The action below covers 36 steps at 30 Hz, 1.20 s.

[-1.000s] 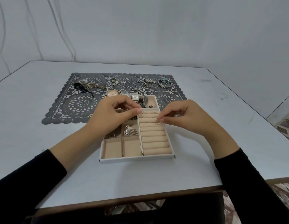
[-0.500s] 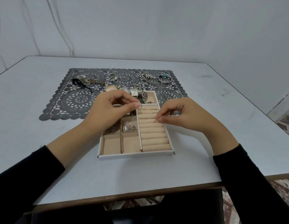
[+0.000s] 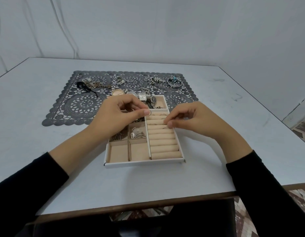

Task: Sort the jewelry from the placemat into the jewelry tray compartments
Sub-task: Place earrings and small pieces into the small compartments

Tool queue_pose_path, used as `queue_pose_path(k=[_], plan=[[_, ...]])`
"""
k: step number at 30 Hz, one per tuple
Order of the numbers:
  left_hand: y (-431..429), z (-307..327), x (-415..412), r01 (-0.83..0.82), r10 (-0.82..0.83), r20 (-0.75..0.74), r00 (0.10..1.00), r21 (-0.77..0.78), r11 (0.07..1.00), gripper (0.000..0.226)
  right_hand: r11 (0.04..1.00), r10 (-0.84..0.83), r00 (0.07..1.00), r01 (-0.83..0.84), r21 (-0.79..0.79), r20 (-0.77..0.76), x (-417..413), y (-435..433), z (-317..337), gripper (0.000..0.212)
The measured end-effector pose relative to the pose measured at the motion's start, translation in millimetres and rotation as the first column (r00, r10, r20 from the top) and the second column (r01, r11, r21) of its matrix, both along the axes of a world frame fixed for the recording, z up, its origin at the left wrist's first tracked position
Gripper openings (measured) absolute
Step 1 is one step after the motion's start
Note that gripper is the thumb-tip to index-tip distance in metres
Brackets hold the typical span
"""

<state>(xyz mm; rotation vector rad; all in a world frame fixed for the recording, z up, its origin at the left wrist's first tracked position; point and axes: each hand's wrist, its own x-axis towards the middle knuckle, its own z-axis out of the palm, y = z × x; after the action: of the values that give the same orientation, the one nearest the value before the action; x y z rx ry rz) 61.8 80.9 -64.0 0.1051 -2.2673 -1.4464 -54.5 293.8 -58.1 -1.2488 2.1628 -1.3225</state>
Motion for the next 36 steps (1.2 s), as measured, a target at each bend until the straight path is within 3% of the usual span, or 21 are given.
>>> queue_pose_path(k=[3, 8, 12, 16, 36], plan=[[2, 3, 1, 0.020, -0.019, 0.039, 0.999, -0.037, 0.999, 0.010, 0.977, -0.136, 0.984, 0.152, -0.147, 0.114, -4, 1, -1, 0.016], [4, 5, 1, 0.072, -0.064, 0.101, 0.993, -0.078, 0.994, 0.011, 0.876, -0.483, 0.861, 0.474, -0.089, -0.159, -21, -1, -23, 0.031], [6, 7, 2, 0.086, -0.069, 0.113, 0.991, -0.152, 0.985, 0.007, 0.870, -0.390, 0.838, 0.471, 0.145, -0.382, -28, 3, -34, 0.046], [6, 7, 1, 0.099, -0.072, 0.118, 0.990, -0.242, 0.965, 0.009, 0.868, -0.270, 0.860, 0.412, 0.277, -0.433, -29, 4, -37, 0.049], [-1, 6, -4, 0.277, -0.220, 0.177, 0.959, -0.431, 0.859, 0.012, 0.878, -0.245, 0.874, 0.383, 0.286, -0.419, -26, 3, -33, 0.045]])
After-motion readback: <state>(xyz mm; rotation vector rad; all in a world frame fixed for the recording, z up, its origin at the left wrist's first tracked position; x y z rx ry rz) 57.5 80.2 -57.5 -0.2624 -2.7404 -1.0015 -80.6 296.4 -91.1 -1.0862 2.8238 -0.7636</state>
